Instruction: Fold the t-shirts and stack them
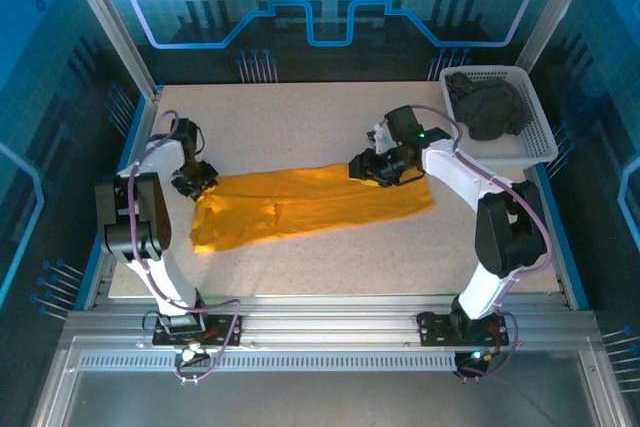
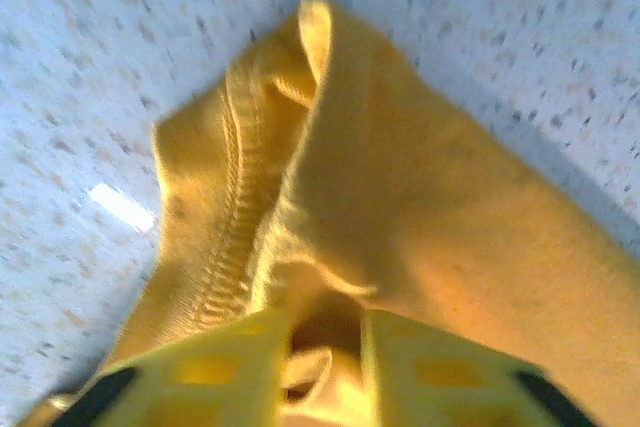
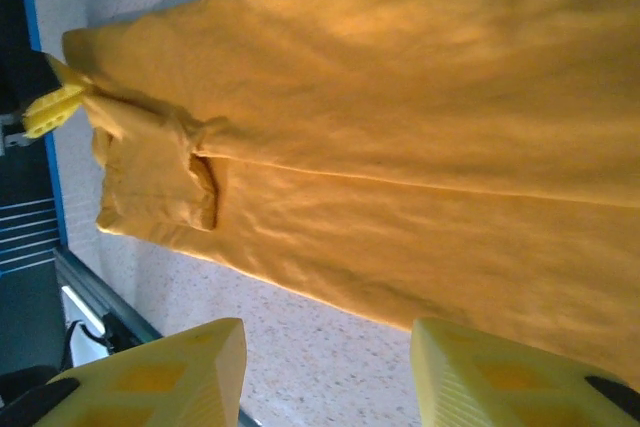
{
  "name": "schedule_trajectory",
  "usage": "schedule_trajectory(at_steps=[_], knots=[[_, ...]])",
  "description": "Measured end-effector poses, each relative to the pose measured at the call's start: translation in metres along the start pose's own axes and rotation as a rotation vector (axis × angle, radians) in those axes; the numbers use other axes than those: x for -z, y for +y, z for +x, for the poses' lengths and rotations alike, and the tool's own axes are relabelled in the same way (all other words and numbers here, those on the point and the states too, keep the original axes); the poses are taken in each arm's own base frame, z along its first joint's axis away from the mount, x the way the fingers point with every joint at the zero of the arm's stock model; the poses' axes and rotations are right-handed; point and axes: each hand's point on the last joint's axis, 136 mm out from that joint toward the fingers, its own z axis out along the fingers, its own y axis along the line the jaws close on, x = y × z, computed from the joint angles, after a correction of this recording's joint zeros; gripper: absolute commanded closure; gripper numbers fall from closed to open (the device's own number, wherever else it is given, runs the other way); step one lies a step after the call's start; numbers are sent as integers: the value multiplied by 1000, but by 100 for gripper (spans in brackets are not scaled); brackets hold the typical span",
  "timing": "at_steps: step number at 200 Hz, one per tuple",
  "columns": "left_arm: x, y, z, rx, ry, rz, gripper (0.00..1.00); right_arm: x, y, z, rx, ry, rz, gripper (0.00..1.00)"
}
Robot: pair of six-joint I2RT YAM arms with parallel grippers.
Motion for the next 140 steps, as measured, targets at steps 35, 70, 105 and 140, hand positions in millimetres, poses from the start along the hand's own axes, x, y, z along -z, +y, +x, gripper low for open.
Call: schedule_trajectory(at_steps=[35,70,105,140], knots=[[32,7,-5,20,-109,-21,64,25,-49,-19,-44,-49,144,57],[47,-4,41,58,-93,63,66,32,-92,-48,-28,-47,339,64],[15,-40,89,101,57,124,66,15,-136,-56,-10,48,526,65],[-30,-43,95,180,173,39,66,-6,-175,-54,-22,167,660,65]])
